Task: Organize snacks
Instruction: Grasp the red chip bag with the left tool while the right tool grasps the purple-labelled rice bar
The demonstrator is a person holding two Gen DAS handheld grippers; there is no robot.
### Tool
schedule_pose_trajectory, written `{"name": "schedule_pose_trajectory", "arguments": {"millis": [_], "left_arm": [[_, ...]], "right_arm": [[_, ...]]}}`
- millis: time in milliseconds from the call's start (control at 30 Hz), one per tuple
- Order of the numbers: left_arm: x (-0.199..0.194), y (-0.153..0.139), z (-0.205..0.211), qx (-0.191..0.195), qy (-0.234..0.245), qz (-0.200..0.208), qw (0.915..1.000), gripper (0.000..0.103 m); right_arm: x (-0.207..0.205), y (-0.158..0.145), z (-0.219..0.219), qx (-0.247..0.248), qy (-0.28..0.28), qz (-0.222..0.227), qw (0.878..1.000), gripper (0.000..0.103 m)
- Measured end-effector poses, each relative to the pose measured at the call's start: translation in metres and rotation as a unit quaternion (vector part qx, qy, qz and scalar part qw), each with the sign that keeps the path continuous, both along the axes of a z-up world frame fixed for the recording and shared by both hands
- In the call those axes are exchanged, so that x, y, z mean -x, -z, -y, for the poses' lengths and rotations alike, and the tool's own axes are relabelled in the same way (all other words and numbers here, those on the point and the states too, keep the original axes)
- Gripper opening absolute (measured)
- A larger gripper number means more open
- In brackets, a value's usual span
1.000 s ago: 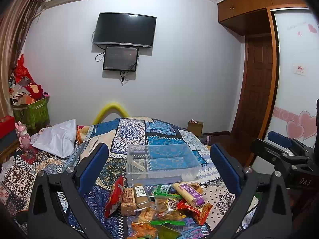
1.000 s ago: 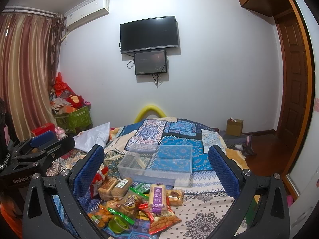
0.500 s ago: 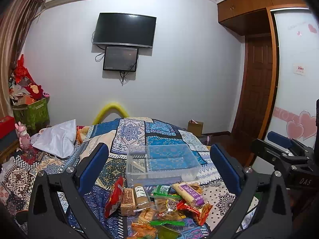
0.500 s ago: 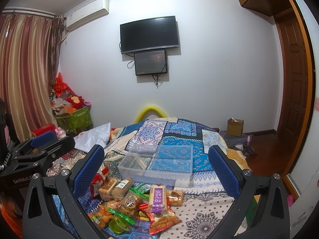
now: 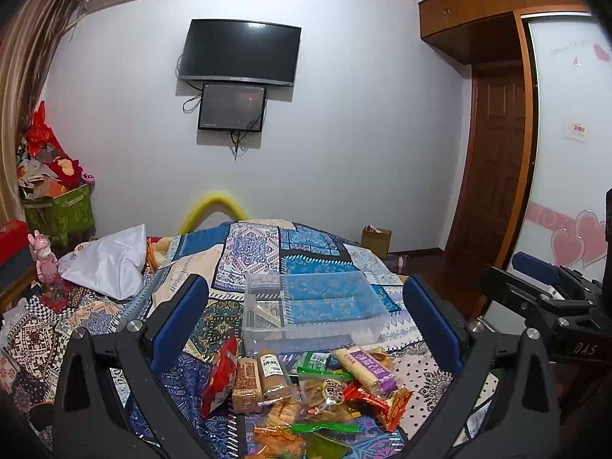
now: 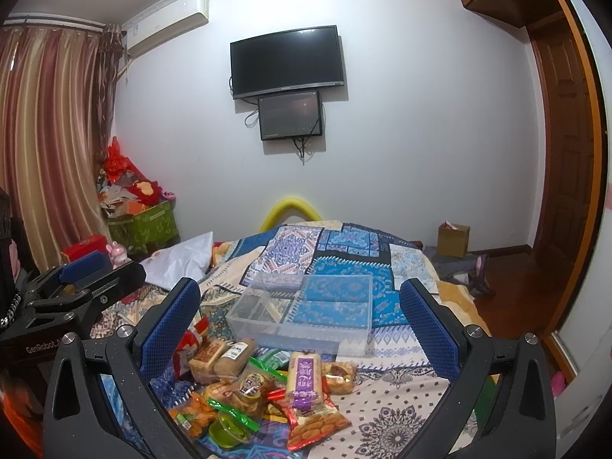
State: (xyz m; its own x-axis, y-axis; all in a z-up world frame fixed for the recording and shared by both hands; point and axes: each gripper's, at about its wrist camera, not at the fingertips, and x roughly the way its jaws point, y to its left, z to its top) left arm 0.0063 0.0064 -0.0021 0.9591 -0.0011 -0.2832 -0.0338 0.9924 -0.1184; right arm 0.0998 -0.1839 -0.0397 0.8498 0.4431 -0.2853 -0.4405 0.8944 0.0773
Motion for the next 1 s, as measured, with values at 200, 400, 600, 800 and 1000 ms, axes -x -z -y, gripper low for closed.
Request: {"name": "schedule_pose_trajectory", "arguments": {"millis": [200,400,600,800,1000], "left_arm": [[-0.016,0.022,-0.014,0.006,-0.005,-0.032,0.9994,0.103],[-0.037,0.061,-0.038,0.022,-0.018,-0.095,0.9951,0.103],[-0.054,0.102,-0.065,0.036,-0.044,-0.151,0.9869,0.103],[-0.075,0.138,-0.079,0.038,-0.053,-0.201,0.9774,0.092],[-0.092,0.165,-0.086,0.048,-0.060,-0.236,0.9687,0.074]], "right_arm": [[-0.018,0.020,-0.006,0.012,0.001,-0.035,0.999,0.103],[-0.038,0.052,-0.012,0.043,0.000,-0.082,0.996,0.103],[-0.061,0.086,-0.019,0.077,0.000,-0.135,0.988,0.103],[-0.083,0.114,-0.021,0.088,-0.002,-0.184,0.979,0.103],[-0.099,0.134,-0.028,0.095,-0.018,-0.216,0.972,0.091]]}}
